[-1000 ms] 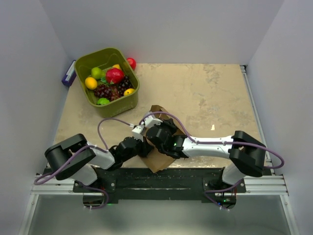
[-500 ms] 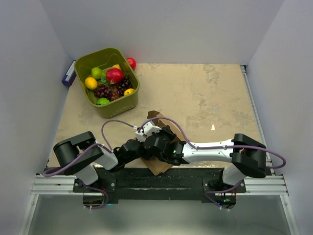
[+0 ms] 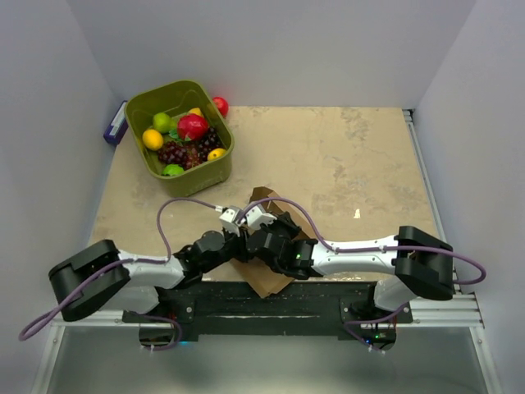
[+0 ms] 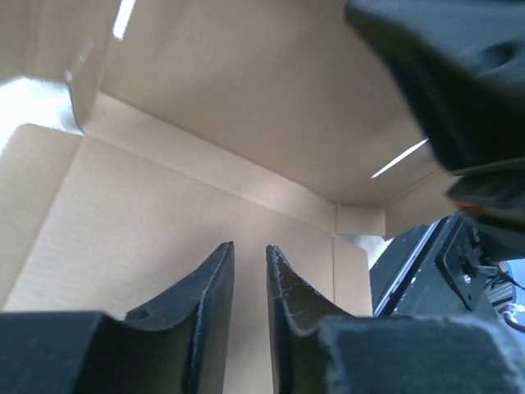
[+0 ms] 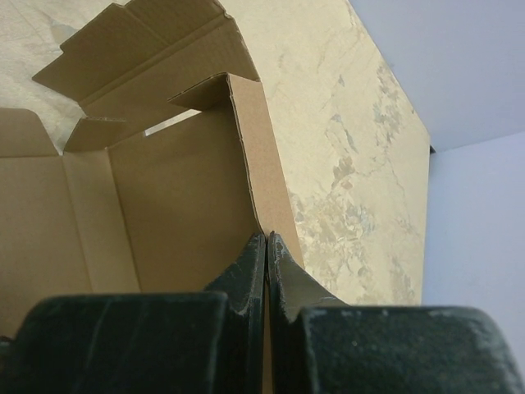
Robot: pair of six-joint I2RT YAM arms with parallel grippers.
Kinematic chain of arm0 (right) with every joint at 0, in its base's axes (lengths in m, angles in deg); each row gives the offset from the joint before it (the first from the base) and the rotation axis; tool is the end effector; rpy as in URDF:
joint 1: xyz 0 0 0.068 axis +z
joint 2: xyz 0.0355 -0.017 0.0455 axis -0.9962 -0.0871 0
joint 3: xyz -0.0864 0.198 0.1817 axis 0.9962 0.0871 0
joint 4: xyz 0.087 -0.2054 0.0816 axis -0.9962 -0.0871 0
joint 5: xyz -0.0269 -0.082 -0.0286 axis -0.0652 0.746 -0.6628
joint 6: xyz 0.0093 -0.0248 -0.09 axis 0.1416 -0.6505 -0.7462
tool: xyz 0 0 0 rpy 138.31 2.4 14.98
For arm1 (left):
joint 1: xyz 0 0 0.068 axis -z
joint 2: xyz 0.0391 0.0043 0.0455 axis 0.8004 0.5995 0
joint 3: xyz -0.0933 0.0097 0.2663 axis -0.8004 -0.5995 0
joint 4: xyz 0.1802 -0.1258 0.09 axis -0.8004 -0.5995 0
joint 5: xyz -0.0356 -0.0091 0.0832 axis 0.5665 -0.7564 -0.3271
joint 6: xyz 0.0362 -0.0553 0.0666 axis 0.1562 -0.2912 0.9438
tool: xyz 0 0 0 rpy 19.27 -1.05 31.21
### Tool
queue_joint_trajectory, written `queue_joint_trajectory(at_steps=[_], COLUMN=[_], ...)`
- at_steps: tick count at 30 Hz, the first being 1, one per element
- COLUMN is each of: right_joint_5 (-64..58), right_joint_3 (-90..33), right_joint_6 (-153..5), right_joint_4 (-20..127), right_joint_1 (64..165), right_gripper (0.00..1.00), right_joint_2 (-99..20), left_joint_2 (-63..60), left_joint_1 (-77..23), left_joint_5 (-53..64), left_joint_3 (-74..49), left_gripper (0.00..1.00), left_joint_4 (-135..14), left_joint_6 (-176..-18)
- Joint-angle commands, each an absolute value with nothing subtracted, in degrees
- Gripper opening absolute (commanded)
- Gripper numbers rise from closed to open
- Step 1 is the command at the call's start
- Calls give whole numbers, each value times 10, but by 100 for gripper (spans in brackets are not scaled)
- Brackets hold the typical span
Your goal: Fold the paper box
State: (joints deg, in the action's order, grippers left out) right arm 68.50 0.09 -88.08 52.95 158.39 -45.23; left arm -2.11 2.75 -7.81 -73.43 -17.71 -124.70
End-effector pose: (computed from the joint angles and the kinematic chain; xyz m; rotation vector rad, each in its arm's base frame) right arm 0.1575 0.2622 0.2203 -0.7834 1.7256 -0.4921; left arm 0.1456 -0.2023 0.1591 0.2234 2.0162 -1.0296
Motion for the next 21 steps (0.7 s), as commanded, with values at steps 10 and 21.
queue_joint_trajectory(at_steps=[10, 21], right_joint_5=[650, 643], right_joint_3=[21, 24], right_joint_6=[-853, -855], right_joint_4=[512, 517], right_joint_1=[1588, 1588], right_gripper=[0, 0], right_joint_2=[-458, -454], left_joint_2=[-222, -53], left_joint_1=[-149, -231], left_joint_5=[-100, -17], left_joint_3=[-674, -570], left_gripper=[36, 33], left_joint_4=[-363, -301], left_joint_6=[-1159, -1118])
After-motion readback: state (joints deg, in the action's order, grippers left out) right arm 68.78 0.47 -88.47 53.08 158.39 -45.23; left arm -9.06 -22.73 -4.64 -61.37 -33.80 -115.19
